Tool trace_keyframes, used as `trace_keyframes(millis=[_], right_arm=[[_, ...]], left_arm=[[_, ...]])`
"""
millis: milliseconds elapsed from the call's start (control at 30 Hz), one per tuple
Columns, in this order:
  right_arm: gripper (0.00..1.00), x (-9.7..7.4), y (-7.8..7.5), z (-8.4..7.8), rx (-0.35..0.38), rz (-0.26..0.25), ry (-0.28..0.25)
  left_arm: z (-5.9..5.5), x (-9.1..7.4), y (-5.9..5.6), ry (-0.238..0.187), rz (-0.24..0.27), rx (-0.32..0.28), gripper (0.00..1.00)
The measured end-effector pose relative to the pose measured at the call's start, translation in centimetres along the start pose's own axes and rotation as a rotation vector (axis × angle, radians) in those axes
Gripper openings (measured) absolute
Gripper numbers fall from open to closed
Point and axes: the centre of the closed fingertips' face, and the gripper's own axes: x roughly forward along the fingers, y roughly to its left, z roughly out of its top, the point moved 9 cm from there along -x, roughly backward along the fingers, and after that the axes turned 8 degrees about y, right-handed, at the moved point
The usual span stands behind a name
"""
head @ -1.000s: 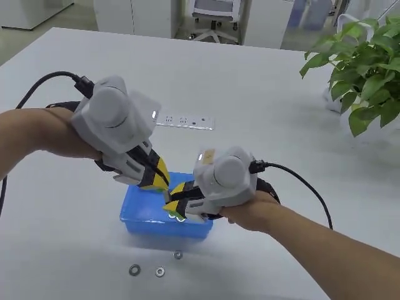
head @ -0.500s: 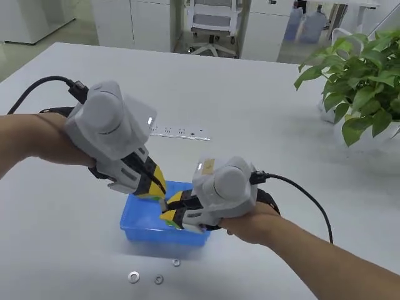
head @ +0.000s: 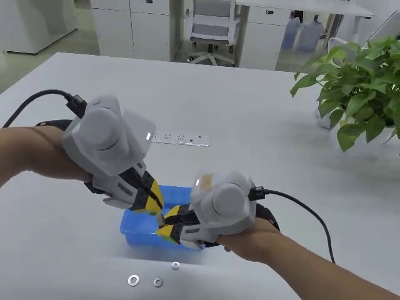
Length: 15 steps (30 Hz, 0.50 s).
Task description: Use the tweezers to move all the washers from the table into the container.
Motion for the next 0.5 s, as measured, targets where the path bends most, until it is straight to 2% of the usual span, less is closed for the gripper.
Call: trace_keyframes(millis=[500], right_arm=[[0.11,0.9,2.2,-1.0,-0.004,0.024,0.010]], left_arm=[[-0.6,1.3,-1.9,0.004,-0.025,-0.016,0.06]])
